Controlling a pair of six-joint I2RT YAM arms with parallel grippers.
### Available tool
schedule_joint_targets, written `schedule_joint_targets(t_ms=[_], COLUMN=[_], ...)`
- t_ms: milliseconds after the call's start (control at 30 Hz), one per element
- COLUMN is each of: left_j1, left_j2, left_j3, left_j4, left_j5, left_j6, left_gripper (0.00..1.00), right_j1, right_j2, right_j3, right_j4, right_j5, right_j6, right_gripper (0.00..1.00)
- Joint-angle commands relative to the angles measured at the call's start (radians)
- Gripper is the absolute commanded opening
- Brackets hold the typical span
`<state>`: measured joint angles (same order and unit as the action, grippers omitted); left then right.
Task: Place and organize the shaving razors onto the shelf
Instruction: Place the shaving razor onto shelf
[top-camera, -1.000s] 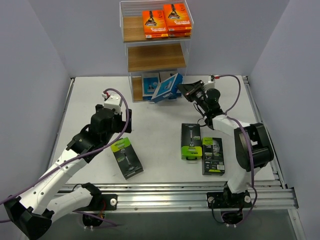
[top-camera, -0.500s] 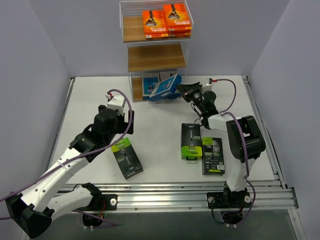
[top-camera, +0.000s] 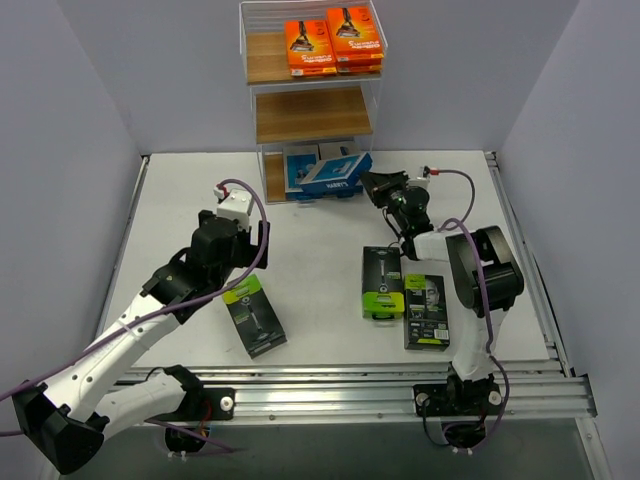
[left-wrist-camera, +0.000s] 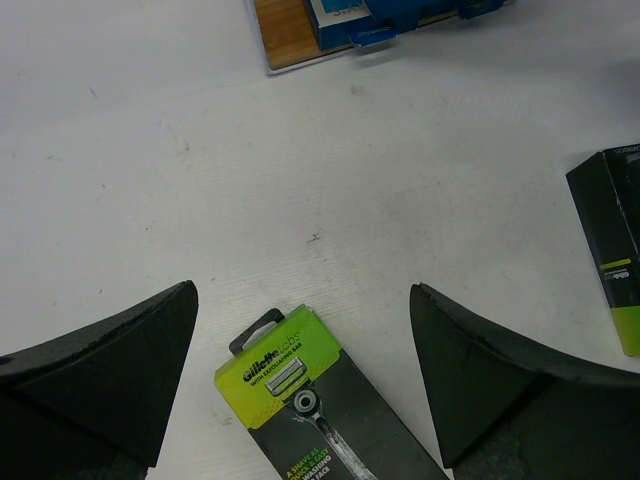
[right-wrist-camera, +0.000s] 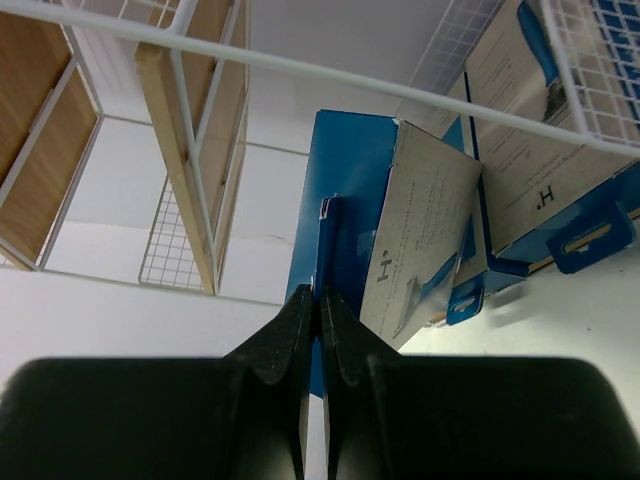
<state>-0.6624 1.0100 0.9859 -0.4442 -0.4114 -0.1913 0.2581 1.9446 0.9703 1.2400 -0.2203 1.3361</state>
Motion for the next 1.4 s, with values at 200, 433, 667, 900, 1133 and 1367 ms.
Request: schedule_joint_targets(t_ms=[200, 433, 667, 900, 1133, 1367], left_j1=[-0.006, -0.005, -0.006, -0.008, -0.008, -0.008], left_j2=[-0.008, -0.005, -0.034, -0.039, -0.04, -0.051], left_j3=[-0.001, 0.0, -0.012, -0.012, -0.01, -0.01], left_j4=[0.045, 0.041, 0.053, 0.055, 0.056, 0.055], left_j5=[-0.017, -0.033, -0.084, -0.093, -0.076, -0.075], left_j6=[0.019, 0.016, 0.009, 0.006, 0.006, 0.007], left_gripper=[0.96, 0.96, 0.96, 0.96, 0.96, 0.96], right_j1=[0.015, 0.11, 0.21, 0.265, 0.282, 0.28], right_j2=[-0.033, 0.026, 0.079, 0.077, 0.149, 0.194], right_j3=[-0.1, -0.09, -0.048, -0.033, 0.08, 0.162], right_j4=[0.15, 0.154, 0.116, -0.007, -0.054, -0.1], right_j5=[0.252, 0.449, 0.623, 0.78, 0.731, 0.622], right_j6=[0.005, 0.038, 0.066, 0.115, 0.11, 0.066], right_gripper=[0.0, 0.0, 0.0, 0.0, 0.0, 0.05])
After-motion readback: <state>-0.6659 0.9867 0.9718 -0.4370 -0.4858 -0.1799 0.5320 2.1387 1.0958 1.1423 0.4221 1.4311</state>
